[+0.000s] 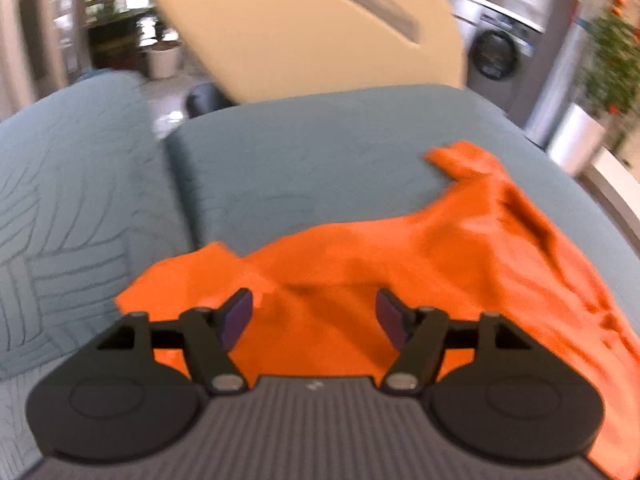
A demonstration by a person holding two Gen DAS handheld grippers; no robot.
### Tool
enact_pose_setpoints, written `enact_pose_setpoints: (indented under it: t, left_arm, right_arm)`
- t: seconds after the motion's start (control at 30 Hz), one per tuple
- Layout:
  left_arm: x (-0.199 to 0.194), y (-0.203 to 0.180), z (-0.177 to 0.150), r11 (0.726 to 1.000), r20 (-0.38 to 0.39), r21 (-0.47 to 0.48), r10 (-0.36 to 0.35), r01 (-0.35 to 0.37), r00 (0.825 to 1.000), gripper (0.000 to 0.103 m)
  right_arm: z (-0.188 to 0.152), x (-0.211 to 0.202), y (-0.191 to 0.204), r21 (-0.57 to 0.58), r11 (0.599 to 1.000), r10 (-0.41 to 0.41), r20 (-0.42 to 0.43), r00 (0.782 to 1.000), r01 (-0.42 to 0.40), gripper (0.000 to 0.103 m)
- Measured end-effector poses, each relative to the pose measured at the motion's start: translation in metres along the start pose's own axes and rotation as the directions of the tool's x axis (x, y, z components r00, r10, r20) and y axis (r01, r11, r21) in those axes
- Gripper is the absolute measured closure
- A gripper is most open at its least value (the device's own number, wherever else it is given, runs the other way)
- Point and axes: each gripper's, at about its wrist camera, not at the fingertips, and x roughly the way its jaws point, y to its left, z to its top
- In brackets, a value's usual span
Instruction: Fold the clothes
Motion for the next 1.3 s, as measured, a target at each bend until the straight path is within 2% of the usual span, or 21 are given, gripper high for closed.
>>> enact_pose_setpoints:
  t: [0.03,0.07,0.1,0.13,0.23,0.33,0.4,0.43,0.5,0.63,0.7,0.8,0.83,0.87,0.93,1.0,1.07,1.17,1.2,1.23,1.3]
  left_arm:
    - [-0.008,-0.018,0.008,0.998,0.015,0.058,-0.007,0.006,1.0,0.021]
    - [-0.015,-0.037,0.015,0.994,0.031,0.108,-0.014,0.01,0.999,0.015]
    - [-0.016,-0.042,0.016,0.993,0.032,0.118,-0.016,0.012,0.999,0.014]
    - [-0.021,-0.063,0.02,0.989,0.033,0.146,-0.028,0.023,0.999,0.014]
    - [-0.034,-0.093,0.012,0.985,0.043,0.161,-0.067,0.06,0.997,0.012]
    - [-0.045,-0.116,-0.019,0.974,0.032,0.136,-0.186,0.181,0.982,0.006]
    - [-0.041,-0.126,-0.042,0.966,0.024,0.141,-0.221,0.216,0.975,0.004]
    - [-0.035,-0.13,-0.055,0.961,0.02,0.175,-0.222,0.215,0.975,0.004]
    - [-0.022,-0.141,-0.074,0.941,0.021,0.29,-0.186,0.172,0.982,0.004]
    - [0.005,-0.152,-0.091,0.901,0.03,0.428,-0.084,0.064,0.996,0.006]
    - [0.013,-0.152,-0.09,0.901,0.004,0.424,-0.103,0.091,0.995,0.006]
    - [0.022,-0.152,-0.087,0.909,-0.046,0.388,-0.146,0.152,0.988,0.006]
    - [0.024,-0.151,-0.086,0.912,-0.065,0.371,-0.163,0.175,0.985,0.006]
    - [0.026,-0.15,-0.085,0.915,-0.083,0.353,-0.18,0.197,0.98,0.006]
    - [0.027,-0.152,-0.087,0.911,-0.097,0.351,-0.193,0.215,0.976,0.006]
    - [0.028,-0.153,-0.088,0.908,-0.11,0.35,-0.206,0.232,0.972,0.006]
    - [0.028,-0.151,-0.087,0.906,-0.11,0.345,-0.22,0.245,0.969,0.006]
    - [0.026,-0.148,-0.083,0.905,-0.107,0.336,-0.237,0.259,0.966,0.005]
    - [0.026,-0.147,-0.082,0.906,-0.104,0.333,-0.239,0.26,0.966,0.005]
    - [0.025,-0.146,-0.08,0.907,-0.102,0.33,-0.24,0.261,0.965,0.005]
    - [0.025,-0.143,-0.077,0.913,-0.101,0.314,-0.241,0.261,0.965,0.005]
  right_arm:
    - [0.003,-0.002,-0.008,0.029,0.998,-0.055,0.062,0.997,0.054,0.026]
    - [0.004,-0.002,-0.013,0.043,0.994,-0.101,0.102,0.99,0.097,0.028]
    - [0.005,-0.001,-0.019,0.052,0.987,-0.156,0.135,0.978,0.15,0.028]
    - [0.006,0.002,-0.027,0.06,0.976,-0.218,0.163,0.962,0.211,0.028]
    - [0.006,0.007,-0.048,0.12,0.938,-0.342,0.179,0.923,0.324,0.028]
    - [0.003,0.007,-0.064,0.188,0.91,-0.402,0.182,0.898,0.37,0.028]
    - [0.001,0.008,-0.073,0.215,0.905,-0.406,0.175,0.897,0.368,0.028]
    - [0.0,0.009,-0.075,0.214,0.904,-0.407,0.171,0.897,0.369,0.028]
    - [0.0,0.008,-0.074,0.188,0.91,-0.4,0.162,0.902,0.369,0.028]
    - [0.009,0.006,-0.069,0.145,0.929,-0.363,0.163,0.917,0.342,0.028]
    - [0.033,0.021,-0.072,0.034,0.939,-0.343,0.12,0.932,0.342,0.033]
    - [0.065,0.054,-0.079,-0.112,0.944,-0.315,-0.016,0.949,0.311,0.046]
    - [0.076,0.065,-0.081,-0.157,0.943,-0.307,-0.065,0.949,0.295,0.063]
    - [0.09,0.086,-0.086,-0.218,0.938,-0.304,-0.15,0.941,0.269,0.073]
    - [0.108,0.118,-0.093,-0.311,0.918,-0.333,-0.268,0.904,0.245,0.074]
    - [0.116,0.141,-0.101,-0.364,0.9,-0.367,-0.332,0.869,0.241,0.074]
    - [0.117,0.163,-0.109,-0.393,0.891,-0.39,-0.412,0.823,0.226,0.072]
    - [0.11,0.186,-0.114,-0.418,0.883,-0.413,-0.48,0.774,0.212,0.072]
    - [0.107,0.191,-0.114,-0.401,0.895,-0.393,-0.506,0.768,0.194,0.073]
    - [0.106,0.191,-0.112,-0.394,0.901,-0.378,-0.513,0.771,0.18,0.089]
    - [0.106,0.184,-0.101,-0.423,0.891,-0.378,-0.488,0.787,0.166,0.092]
